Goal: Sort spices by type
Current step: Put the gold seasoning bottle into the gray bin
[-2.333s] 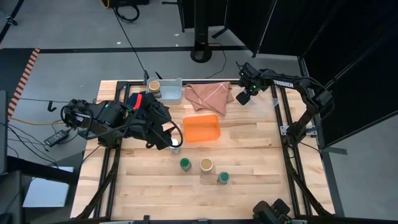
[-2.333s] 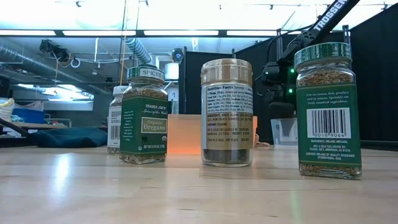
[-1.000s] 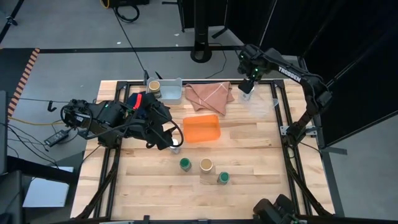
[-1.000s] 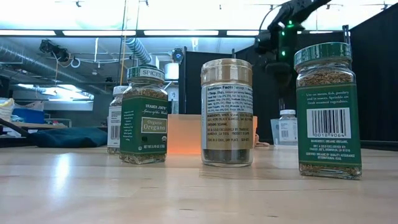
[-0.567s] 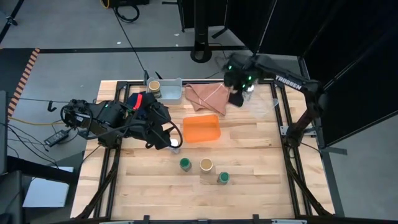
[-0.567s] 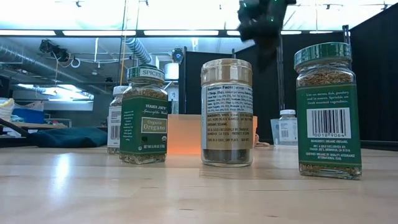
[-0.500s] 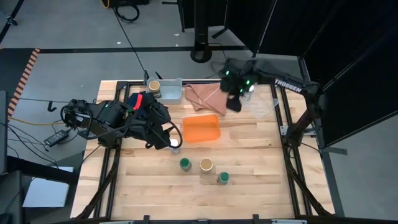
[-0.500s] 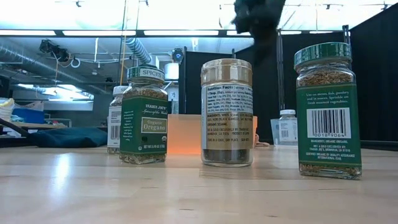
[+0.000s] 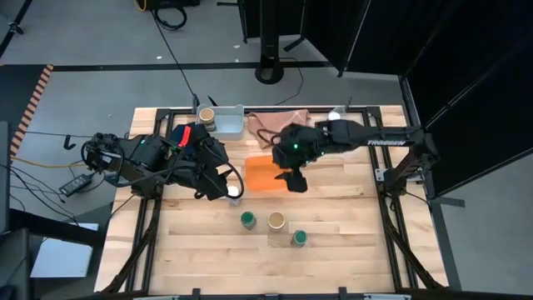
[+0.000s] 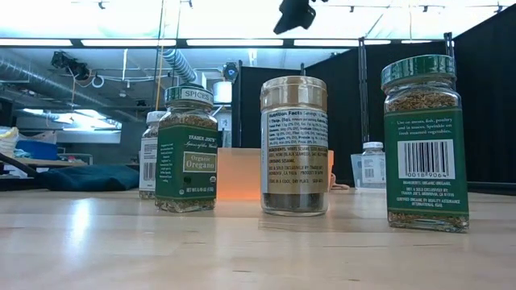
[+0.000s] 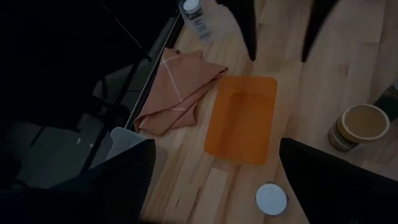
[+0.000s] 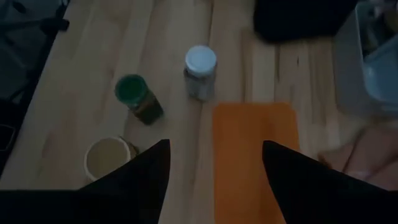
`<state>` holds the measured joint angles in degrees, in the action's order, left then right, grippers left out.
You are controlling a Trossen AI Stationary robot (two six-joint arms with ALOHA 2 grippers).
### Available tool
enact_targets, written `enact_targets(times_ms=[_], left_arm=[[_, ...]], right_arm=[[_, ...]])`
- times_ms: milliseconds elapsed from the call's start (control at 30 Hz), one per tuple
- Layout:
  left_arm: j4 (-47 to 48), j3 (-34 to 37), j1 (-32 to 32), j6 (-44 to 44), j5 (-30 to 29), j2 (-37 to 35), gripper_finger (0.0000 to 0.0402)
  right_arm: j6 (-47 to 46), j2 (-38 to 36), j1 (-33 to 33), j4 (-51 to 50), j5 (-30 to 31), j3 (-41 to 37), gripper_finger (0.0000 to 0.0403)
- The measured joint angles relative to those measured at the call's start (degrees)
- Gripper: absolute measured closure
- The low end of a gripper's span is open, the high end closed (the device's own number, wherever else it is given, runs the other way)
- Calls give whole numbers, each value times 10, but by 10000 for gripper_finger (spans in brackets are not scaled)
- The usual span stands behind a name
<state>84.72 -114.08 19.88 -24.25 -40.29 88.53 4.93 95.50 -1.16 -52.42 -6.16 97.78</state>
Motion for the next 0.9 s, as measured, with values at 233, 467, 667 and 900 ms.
enact_targets(times_ms=[233, 467, 667, 900], left_arm=[[7, 0, 0, 6, 0, 0, 53], [13, 0, 0, 16, 36, 0, 53], [34, 0, 1, 30, 78, 0, 53], [-1, 0, 0, 91, 85, 19, 53]], right_arm=[[24, 24, 52, 15, 43, 0, 140], [-24, 79, 88, 1, 51, -1, 138], [-28, 73, 103, -47, 114, -1, 151], [-30, 17, 85, -140, 157, 0, 158]])
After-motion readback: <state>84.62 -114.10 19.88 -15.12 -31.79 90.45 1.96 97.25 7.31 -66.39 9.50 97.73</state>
